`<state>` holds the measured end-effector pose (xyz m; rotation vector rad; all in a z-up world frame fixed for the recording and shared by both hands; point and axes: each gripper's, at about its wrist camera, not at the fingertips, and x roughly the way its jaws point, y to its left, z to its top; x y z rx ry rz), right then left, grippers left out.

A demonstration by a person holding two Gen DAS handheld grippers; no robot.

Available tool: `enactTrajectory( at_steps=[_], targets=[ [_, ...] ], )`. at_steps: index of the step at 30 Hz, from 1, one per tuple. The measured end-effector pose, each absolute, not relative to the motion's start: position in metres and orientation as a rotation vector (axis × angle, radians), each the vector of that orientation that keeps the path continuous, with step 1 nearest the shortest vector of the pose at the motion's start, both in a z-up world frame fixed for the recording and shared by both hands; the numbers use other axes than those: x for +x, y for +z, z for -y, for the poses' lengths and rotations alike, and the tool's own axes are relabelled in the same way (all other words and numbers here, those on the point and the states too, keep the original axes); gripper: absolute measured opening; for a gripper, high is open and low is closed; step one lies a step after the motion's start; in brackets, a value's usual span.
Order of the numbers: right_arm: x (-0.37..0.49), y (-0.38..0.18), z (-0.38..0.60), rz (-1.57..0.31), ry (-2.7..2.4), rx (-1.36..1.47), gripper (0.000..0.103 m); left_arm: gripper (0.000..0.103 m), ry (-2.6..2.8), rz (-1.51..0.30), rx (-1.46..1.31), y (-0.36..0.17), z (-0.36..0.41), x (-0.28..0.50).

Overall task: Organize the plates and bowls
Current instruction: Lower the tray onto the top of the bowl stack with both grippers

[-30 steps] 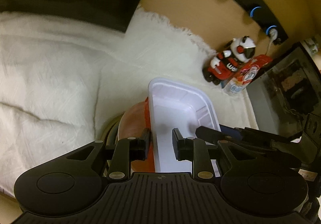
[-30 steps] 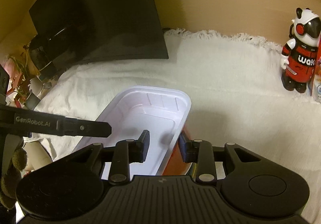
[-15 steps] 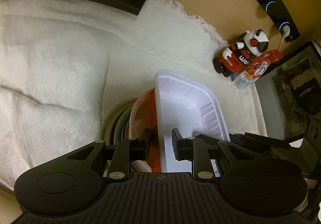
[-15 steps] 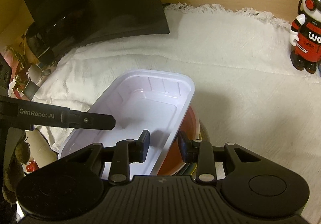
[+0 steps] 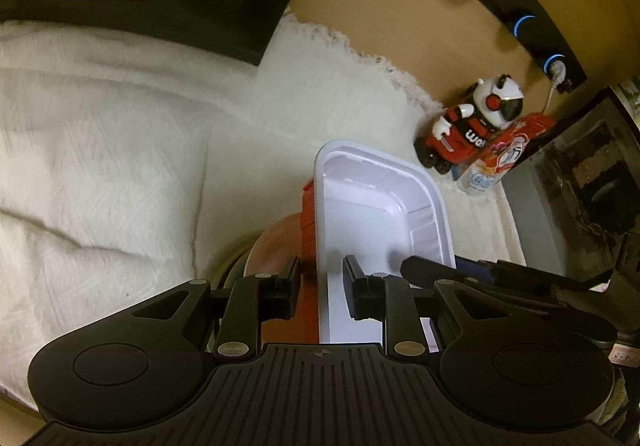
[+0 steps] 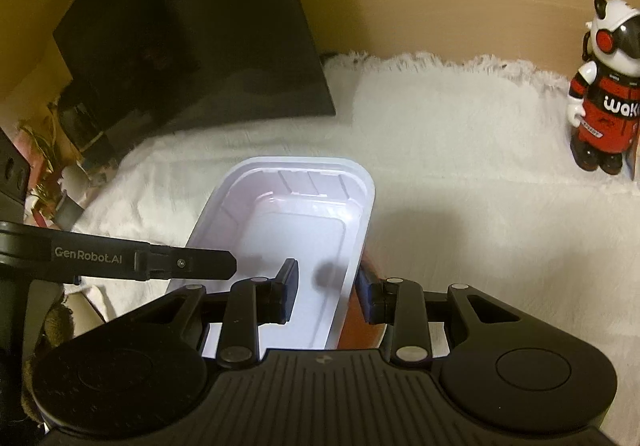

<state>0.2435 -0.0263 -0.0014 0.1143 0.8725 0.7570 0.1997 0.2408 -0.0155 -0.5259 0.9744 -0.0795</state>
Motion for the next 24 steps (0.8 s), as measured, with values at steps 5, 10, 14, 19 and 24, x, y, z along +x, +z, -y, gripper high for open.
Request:
enactTrajectory(
  at_steps=[5, 10, 14, 19, 24],
  targets=[
    [0.249, -0.018, 0.021, -0.923, 0.739, 0.098, 0.032, 0.024, -0.053, -1.025, -0.539, -0.035, -0.243, 0.204],
    [0.245, -0.018, 0.023, -0.937, 0.741, 0.089, 0.032, 0.024, -0.081, -0.987, -0.576, -0.022, -0.247, 0.191],
    [0.241, -0.011, 0.027, -0.930, 0.735, 0.076, 0.032, 0.024, -0.099, -0.965, -0.571, -0.013, -0.250, 0.177],
    [0.233, -0.008, 0.027, -0.949, 0.734, 0.034, 0.032, 0.024, -0.109, -0.995, -0.546, -0.023, -0.249, 0.166],
    [0.216, -0.008, 0.019, -0.959, 0.769, -0.021, 0.032, 0.024, -0.123, -1.007, -0.533, -0.030, -0.247, 0.156]
  ],
)
